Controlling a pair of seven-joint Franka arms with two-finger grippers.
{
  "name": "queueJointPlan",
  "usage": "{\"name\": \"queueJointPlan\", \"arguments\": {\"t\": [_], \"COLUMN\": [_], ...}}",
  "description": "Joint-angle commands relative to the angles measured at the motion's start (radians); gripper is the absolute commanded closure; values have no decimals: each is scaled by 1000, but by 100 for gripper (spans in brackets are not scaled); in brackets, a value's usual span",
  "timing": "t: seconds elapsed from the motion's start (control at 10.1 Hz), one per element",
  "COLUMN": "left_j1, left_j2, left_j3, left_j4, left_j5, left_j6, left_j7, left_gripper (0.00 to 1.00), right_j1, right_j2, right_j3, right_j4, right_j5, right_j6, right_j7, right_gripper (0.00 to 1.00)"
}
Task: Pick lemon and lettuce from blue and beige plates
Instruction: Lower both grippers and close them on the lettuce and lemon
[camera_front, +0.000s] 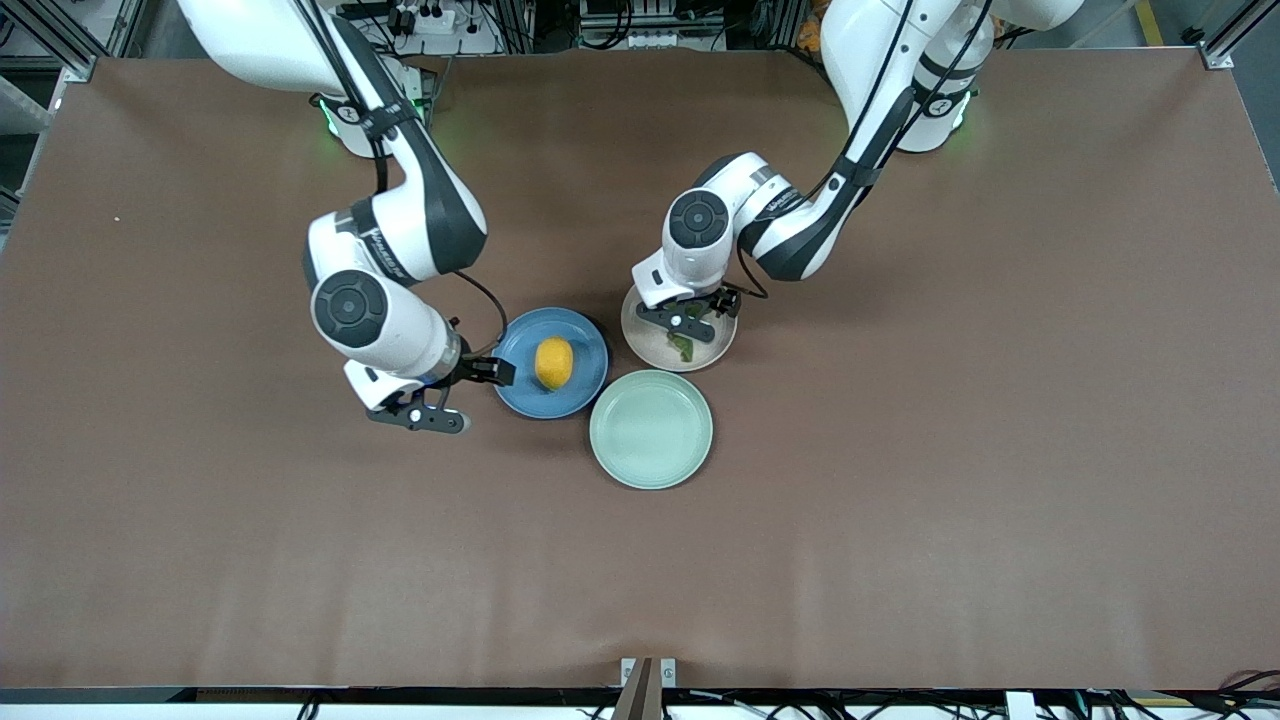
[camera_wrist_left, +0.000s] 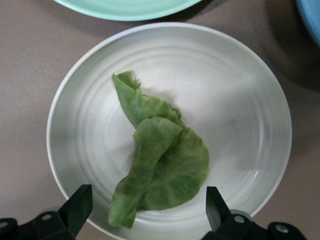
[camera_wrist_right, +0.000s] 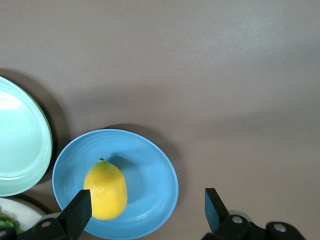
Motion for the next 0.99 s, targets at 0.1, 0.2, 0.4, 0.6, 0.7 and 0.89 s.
{"name": "queueJointPlan", "arguments": {"t": [0.1, 0.2, 0.4, 0.6, 0.7, 0.89], "left_j1": [1, 2, 1, -2, -4, -10], "left_j2": [32, 38, 46, 55, 55, 53], "left_j3": [0, 1, 3, 4, 6, 6], "left_j4": [4, 6, 14, 15, 15, 15], "left_j5": [28, 26, 26, 25, 26, 28], "left_j6": [24, 25, 28, 34, 40, 40], "left_j7": [-23, -23, -28, -31, -63, -135], "left_gripper": [0, 0, 0, 0, 20, 86], "right_j1": [55, 66, 95, 124, 129, 147], "right_j2": [9, 19, 25, 34, 42, 58], "right_j3": [-6, -6, -4, -4, -3, -3], "right_j4": [-74, -79, -126, -149, -152, -154], "right_j5": [25, 25, 25, 33, 33, 35], "right_j6": [126, 138, 222, 272, 283, 293], "right_j7": [87, 99, 142, 179, 185, 198], "right_gripper": [0, 0, 0, 0, 0, 0]}}
